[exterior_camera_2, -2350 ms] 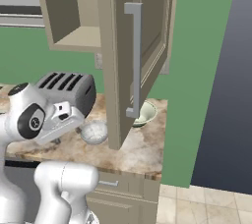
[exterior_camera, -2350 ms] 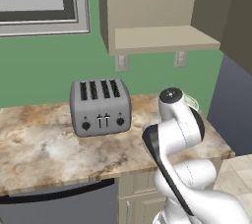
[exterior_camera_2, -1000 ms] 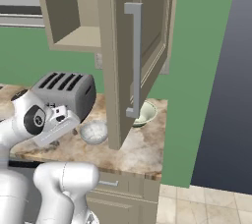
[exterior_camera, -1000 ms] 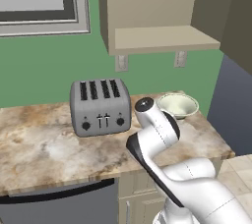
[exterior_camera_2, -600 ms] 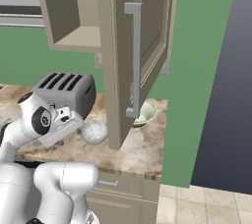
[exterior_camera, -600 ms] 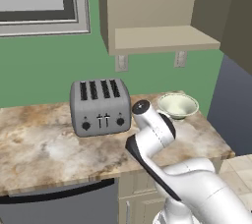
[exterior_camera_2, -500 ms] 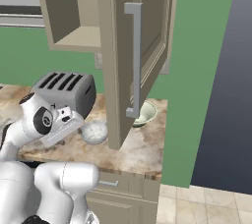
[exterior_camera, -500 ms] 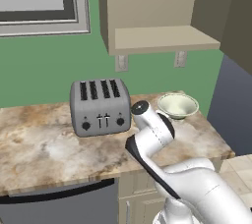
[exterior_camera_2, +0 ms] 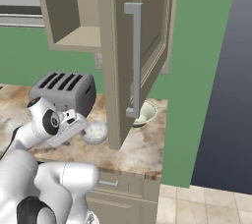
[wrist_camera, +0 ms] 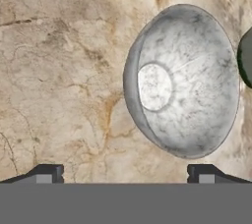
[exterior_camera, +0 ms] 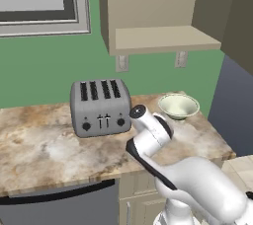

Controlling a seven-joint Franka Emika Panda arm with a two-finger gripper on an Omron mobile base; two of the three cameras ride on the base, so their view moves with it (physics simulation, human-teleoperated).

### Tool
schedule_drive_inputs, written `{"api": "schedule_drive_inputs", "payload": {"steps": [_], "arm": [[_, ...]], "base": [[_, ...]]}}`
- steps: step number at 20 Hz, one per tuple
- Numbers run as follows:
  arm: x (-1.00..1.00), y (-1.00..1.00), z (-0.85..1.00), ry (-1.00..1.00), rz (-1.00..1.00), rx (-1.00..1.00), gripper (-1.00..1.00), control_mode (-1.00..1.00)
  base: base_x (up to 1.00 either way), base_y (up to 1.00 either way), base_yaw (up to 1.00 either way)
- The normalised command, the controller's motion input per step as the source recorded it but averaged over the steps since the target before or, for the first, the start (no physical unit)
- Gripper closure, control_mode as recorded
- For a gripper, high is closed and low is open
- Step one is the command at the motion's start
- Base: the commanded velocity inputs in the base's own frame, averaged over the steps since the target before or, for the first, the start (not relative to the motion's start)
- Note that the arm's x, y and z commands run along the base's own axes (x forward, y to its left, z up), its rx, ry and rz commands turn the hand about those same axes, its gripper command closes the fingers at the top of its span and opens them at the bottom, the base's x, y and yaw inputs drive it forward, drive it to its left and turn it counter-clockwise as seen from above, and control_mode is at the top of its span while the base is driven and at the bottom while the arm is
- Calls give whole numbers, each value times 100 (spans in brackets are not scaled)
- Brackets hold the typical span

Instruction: Pick up the bowls on the counter and stack them on top of one another in the open cabinet. Place the smaller bowl on top of the larger bowl.

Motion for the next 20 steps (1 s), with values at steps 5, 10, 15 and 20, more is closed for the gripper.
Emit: {"api": "schedule_drive_inputs", "payload": {"steps": [5, 10, 15, 20], "arm": [[30, 0, -25, 0, 0, 0, -100, -100], [31, 0, -23, 0, 0, 0, -100, -100], [32, 0, -21, 0, 0, 0, -100, -100], [32, 0, -23, 0, 0, 0, -100, -100]], "base": [[0, 0, 0], [0, 0, 0], [0, 0, 0], [0, 0, 0]]}}
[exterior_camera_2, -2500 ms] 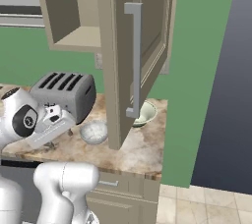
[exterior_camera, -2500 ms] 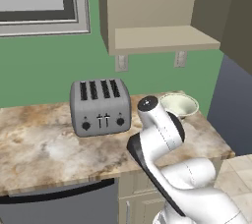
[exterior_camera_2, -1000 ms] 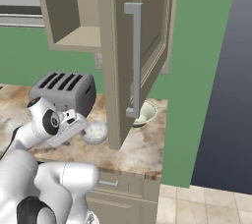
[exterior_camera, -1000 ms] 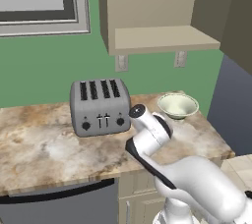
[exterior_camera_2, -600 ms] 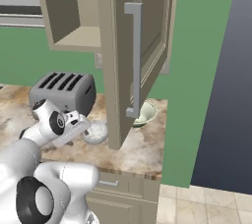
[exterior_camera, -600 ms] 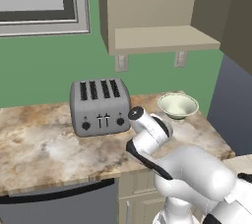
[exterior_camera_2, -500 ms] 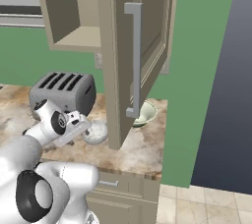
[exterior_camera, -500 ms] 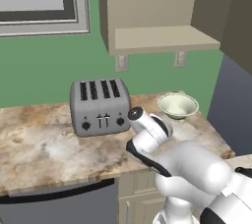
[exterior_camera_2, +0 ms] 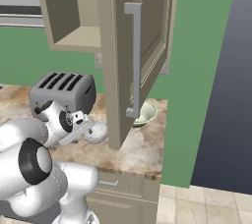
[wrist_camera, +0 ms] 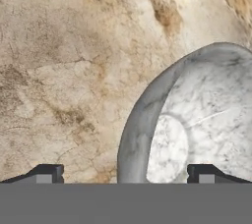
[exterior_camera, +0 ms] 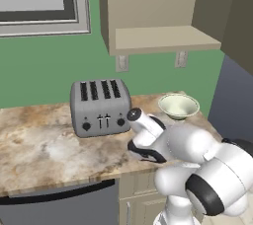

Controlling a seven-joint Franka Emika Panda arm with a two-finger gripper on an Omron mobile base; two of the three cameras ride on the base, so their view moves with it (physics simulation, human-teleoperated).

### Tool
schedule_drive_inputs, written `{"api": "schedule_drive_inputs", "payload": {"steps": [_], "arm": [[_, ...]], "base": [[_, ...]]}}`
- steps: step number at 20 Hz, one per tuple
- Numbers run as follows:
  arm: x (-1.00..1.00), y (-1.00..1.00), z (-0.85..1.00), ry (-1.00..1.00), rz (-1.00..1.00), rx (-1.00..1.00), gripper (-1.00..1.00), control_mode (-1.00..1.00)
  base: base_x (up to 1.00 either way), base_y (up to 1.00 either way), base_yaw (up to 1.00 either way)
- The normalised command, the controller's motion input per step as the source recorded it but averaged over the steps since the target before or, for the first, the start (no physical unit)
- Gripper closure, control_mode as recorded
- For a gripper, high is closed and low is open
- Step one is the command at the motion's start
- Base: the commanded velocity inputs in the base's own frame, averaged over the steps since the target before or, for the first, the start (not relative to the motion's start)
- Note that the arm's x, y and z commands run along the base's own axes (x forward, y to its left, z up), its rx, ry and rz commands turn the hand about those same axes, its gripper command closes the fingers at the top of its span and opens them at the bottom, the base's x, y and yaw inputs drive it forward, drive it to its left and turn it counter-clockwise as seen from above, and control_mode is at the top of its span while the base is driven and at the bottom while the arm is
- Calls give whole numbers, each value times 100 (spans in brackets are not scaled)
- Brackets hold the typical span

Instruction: Pick up the bowls on the counter and stack them on top of one another in the open cabinet. Place the smaller bowl on top of the larger bowl.

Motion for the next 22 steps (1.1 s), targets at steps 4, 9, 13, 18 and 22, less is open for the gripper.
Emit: {"api": "schedule_drive_inputs", "payload": {"steps": [4, 9, 13, 18, 22], "arm": [[25, 0, -13, 0, 0, 0, -100, -100], [15, 0, -9, 1, 0, 0, 100, -100], [0, 0, -4, 5, 0, 0, 100, -100], [-1, -3, 0, 1, 0, 0, 100, -100], [-16, -5, 26, 0, 0, 3, 100, -100]], "base": [[0, 0, 0], [0, 0, 0], [0, 0, 0], [0, 0, 0], [0, 0, 0]]}}
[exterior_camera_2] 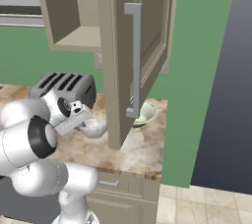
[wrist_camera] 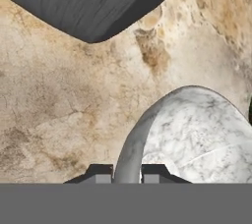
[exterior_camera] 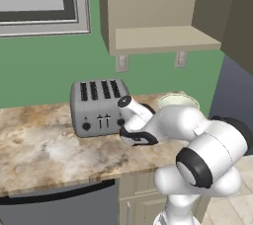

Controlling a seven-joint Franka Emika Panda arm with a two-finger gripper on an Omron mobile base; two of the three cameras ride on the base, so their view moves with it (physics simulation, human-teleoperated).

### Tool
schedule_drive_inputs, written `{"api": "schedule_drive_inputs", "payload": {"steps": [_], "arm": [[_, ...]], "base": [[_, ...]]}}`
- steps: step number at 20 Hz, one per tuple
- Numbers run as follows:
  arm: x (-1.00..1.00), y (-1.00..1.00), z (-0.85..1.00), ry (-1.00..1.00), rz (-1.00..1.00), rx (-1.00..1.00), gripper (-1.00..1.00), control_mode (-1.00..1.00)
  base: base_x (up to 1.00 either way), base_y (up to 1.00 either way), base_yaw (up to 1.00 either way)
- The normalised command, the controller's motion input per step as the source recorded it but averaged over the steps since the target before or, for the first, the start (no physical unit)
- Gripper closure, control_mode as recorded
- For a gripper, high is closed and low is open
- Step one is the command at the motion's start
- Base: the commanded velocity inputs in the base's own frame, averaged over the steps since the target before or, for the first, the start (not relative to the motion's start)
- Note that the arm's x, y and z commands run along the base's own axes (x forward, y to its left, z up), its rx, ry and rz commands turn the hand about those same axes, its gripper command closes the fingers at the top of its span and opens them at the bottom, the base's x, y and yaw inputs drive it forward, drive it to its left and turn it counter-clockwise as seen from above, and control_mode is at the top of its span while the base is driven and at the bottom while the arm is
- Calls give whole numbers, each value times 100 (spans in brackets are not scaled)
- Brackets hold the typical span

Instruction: Pick up the bowls on the counter and stack them on top of one another in the open cabinet. Place the smaller bowl on top of the larger bowl.

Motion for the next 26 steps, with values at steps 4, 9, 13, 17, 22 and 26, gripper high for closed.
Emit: {"api": "schedule_drive_inputs", "payload": {"steps": [4, 9, 13, 17, 22, 26], "arm": [[-14, -10, 48, -8, 0, 1, 100, -100], [-6, -14, 52, -16, 0, 1, 100, -100], [-1, -23, 46, -17, 0, 0, 100, -100], [0, -26, 52, -18, 0, 1, 100, -100], [0, -26, 49, -15, 0, 3, 100, -100], [0, -31, 47, -8, 0, 7, 100, -100]], "base": [[0, 0, 0], [0, 0, 0], [0, 0, 0], [0, 0, 0], [0, 0, 0], [0, 0, 0]]}}
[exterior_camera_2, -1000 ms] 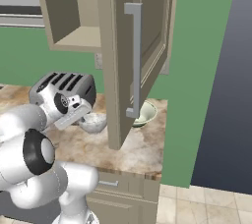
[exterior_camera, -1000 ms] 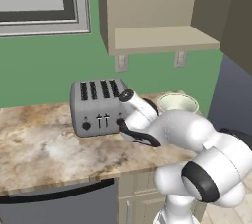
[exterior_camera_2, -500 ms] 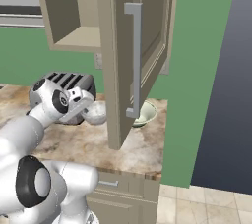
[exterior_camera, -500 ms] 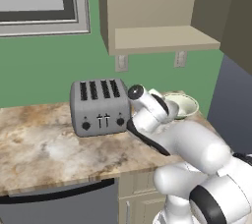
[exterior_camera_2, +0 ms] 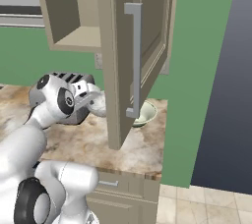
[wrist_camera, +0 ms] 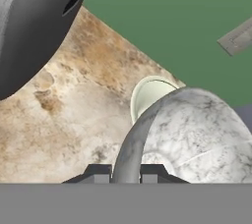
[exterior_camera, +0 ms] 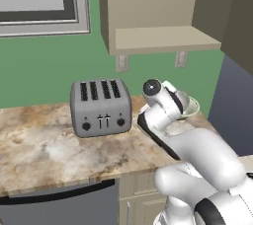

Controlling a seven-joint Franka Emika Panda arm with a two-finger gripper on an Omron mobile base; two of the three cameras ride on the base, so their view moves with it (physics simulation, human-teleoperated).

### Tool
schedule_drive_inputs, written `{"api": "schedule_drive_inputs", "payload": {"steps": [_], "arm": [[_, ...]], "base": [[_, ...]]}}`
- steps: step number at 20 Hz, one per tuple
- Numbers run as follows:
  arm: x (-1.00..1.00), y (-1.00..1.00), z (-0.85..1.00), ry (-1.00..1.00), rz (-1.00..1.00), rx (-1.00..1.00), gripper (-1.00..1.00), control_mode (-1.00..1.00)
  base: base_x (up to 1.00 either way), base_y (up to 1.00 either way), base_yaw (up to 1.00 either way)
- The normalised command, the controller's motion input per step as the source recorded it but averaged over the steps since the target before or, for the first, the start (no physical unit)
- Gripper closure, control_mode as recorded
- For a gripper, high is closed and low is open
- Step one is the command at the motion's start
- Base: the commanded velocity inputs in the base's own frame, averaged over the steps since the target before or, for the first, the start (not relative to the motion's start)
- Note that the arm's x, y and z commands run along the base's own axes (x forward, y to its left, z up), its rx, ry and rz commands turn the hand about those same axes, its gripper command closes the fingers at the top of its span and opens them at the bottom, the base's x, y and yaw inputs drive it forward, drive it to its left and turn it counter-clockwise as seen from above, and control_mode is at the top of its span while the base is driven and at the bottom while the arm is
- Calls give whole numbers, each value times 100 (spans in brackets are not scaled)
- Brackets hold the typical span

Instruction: Pick up the bowls on the counter and stack them on top of one another in the open cabinet. Place the smaller bowl on top of the larger bowl.

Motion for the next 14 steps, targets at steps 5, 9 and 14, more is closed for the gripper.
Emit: {"api": "schedule_drive_inputs", "payload": {"steps": [5, 9, 14], "arm": [[0, -35, 33, -2, 0, 13, 100, -100], [0, -34, 19, 0, 0, 14, 100, -100], [2, -26, 4, 0, 0, 8, 100, -100]], "base": [[0, 0, 0], [0, 0, 0], [0, 0, 0]]}}
